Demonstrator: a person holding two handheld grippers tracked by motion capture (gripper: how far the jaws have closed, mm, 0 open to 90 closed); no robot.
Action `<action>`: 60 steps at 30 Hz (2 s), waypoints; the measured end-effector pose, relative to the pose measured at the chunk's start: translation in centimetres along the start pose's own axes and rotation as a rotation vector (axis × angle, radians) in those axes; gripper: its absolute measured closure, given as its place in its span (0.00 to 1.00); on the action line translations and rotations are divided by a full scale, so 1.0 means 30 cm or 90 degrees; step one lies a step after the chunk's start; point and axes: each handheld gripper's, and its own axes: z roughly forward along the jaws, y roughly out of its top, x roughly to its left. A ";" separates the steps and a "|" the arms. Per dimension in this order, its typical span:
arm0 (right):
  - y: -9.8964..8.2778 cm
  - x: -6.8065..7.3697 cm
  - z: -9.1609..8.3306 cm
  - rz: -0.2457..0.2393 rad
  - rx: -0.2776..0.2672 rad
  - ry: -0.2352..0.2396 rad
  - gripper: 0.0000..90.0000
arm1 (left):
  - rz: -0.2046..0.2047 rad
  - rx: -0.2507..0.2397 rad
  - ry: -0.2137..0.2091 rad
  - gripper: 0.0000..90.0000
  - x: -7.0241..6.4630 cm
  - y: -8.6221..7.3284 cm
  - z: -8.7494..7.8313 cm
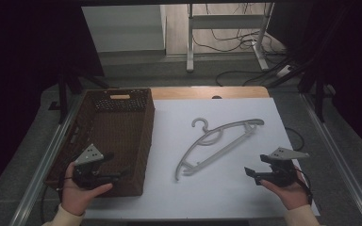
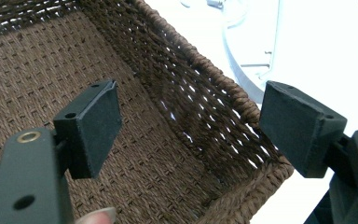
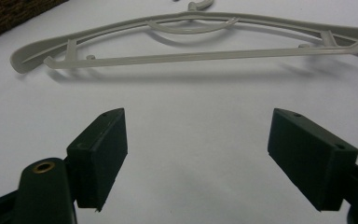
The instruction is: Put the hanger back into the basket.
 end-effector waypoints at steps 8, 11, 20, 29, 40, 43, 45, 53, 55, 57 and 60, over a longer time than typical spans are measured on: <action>0.001 0.002 0.006 -0.002 0.009 0.005 0.25 | -0.003 0.002 -0.004 0.23 0.000 -0.001 0.001; 0.002 0.003 0.010 -0.006 0.012 0.010 0.28 | -0.003 0.004 -0.005 0.23 0.000 -0.001 0.004; 0.012 0.015 0.023 -0.010 0.023 0.026 0.31 | -0.002 0.004 -0.004 0.23 -0.001 0.000 0.006; 0.013 0.019 0.025 -0.010 0.034 0.018 0.31 | 0.009 0.001 -0.011 0.23 -0.031 0.021 0.007; 0.011 0.015 0.016 -0.006 0.028 0.019 0.30 | 0.018 0.002 -0.020 0.23 -0.071 0.085 0.034; 0.009 0.013 0.014 -0.005 0.028 0.018 0.29 | 0.022 0.003 -0.031 0.23 -0.091 0.111 0.052; 0.008 0.012 0.011 -0.004 0.027 0.015 0.29 | 0.022 0.004 -0.042 0.22 -0.106 0.129 0.069; 0.005 0.003 0.005 0.001 0.026 0.007 0.28 | 0.035 0.018 -0.084 0.23 -0.146 0.178 0.136; 0.006 0.004 0.007 0.001 0.024 0.010 0.28 | 0.040 0.023 -0.087 0.23 -0.149 0.183 0.147; 0.015 0.010 0.010 -0.003 0.023 0.014 0.29 | 0.043 0.026 -0.089 0.23 -0.150 0.184 0.153; 0.039 0.023 0.023 -0.012 0.025 0.020 0.30 | 0.043 0.027 -0.087 0.23 -0.147 0.183 0.156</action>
